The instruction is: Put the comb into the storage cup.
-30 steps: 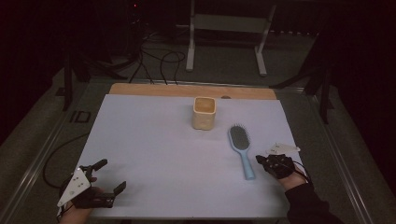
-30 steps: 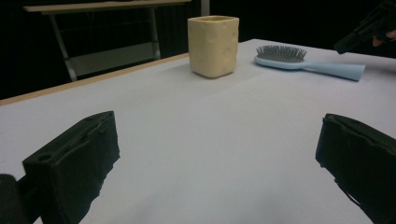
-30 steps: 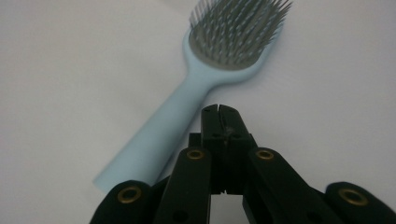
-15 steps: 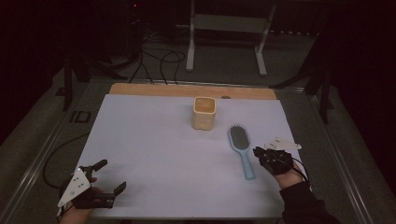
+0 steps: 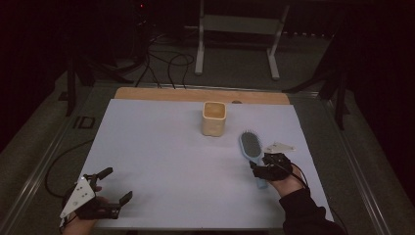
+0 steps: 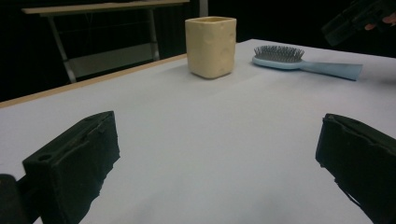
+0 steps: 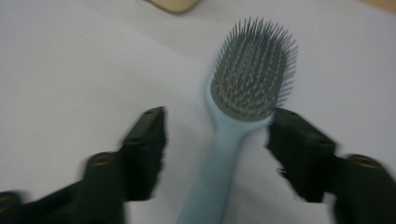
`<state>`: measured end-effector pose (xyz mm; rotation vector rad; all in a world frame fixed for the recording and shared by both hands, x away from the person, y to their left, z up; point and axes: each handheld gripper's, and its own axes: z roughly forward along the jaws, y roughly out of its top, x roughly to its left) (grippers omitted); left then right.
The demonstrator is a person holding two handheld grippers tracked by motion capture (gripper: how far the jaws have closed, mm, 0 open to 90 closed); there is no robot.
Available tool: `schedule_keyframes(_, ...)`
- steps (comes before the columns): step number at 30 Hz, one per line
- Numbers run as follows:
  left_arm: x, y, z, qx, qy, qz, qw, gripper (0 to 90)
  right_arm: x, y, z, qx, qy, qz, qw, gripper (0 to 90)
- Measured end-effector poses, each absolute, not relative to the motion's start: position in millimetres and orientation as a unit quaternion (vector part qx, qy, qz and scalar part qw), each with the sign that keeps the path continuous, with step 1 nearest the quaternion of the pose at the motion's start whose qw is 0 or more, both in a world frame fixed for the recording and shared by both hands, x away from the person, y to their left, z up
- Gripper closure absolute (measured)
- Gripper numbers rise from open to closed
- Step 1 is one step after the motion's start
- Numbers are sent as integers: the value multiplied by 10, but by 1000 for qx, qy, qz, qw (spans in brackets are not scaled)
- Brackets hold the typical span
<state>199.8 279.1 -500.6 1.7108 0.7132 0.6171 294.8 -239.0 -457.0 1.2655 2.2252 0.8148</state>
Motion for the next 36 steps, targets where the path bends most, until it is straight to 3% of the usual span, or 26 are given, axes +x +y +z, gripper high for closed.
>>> schedule_keyframes(2,1998,2792,-5005,726,303,262,560,0,2957,-2377,-4583,464,805,291,228,258)
schedule_keyframes(3,2001,2792,-5003,725,303,261,561,0,2976,-2351,-4604,475,804,282,220,137)
schedule_keyframes(5,2000,2791,-5006,725,304,260,560,0,3000,-2338,-4628,487,801,271,220,82)
schedule_keyframes(13,1998,2790,-5003,725,305,260,561,0,3117,-2348,-4717,511,793,264,201,79)
schedule_keyframes(15,1999,2791,-5002,725,304,259,561,0,3173,-2375,-4743,515,798,270,162,128)
schedule_keyframes(18,1996,2795,-5006,725,305,258,561,0,3293,-2445,-4806,530,800,273,70,147)
schedule_keyframes(19,1995,2795,-5001,724,304,259,562,0,3317,-2458,-4818,532,799,273,60,143)
schedule_keyframes(24,1993,2798,-5003,725,305,259,561,0,3373,-2467,-4830,552,795,243,67,186)
schedule_keyframes(28,1991,2800,-5001,724,305,259,562,0,3441,-2440,-4832,570,789,214,75,88)
schedule_keyframes(36,1987,2809,-4992,721,306,258,566,0,3569,-2357,-4787,613,768,166,76,75)
